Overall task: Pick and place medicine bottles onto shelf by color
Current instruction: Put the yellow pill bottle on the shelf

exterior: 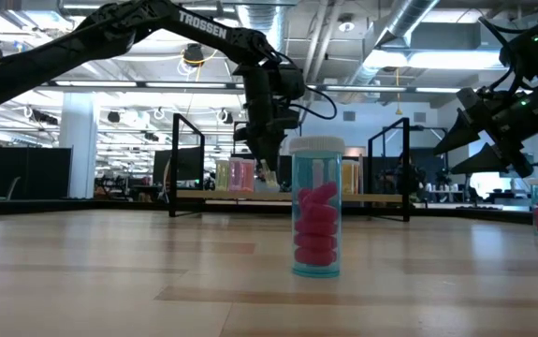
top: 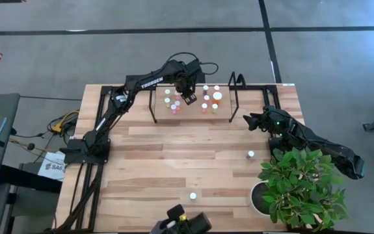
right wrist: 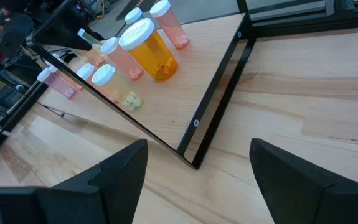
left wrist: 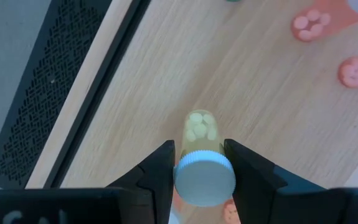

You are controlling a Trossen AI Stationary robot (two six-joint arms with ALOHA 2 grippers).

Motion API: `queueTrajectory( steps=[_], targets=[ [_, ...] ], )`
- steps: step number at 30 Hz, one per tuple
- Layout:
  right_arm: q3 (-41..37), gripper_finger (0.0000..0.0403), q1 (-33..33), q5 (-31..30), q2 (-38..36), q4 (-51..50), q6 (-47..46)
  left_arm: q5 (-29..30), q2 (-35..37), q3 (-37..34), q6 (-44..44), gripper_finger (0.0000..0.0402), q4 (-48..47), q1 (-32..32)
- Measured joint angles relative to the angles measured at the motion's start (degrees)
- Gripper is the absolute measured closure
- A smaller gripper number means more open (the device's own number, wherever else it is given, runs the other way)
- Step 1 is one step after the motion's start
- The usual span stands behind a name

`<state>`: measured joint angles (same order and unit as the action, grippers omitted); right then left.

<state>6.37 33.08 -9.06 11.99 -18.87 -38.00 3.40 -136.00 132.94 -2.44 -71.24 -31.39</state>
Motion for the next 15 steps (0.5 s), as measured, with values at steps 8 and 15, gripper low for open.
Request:
queueTrajectory(
  steps=[8, 15],
  targets=[
    [0.00, 0.0097, 0.02, 0.00, 0.00, 0.00, 0.00, -0.35, 0.00, 0.00, -0.04, 0.0281, -1.05, 0.13],
    [0.00, 0.0097, 0.01, 0.00, 0.00, 0.01, 0.00, -0.65, 0.02, -1.36, -0.26, 0.0281, -0.75, 0.13]
  ],
)
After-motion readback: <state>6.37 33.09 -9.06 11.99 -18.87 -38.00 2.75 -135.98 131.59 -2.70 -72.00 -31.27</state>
